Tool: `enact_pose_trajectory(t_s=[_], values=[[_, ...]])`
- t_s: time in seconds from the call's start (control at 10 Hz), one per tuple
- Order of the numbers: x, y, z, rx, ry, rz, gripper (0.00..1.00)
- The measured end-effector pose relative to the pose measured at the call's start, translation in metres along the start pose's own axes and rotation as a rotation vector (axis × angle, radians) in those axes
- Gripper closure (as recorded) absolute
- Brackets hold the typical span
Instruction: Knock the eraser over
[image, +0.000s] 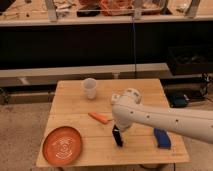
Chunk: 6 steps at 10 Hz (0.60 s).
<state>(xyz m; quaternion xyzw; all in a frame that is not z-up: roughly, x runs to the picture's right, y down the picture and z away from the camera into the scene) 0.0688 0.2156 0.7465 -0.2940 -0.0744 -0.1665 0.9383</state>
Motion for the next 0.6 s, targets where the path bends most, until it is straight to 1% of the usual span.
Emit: enact_pose_trajectory(t_s=[0.4,0.6], values=[[-0.011,-0.001,0.007,0.005,-0.012,-0.027,0.2],[-0.026,-0.001,0.009,0.007,-0.021,-0.042,0.2]])
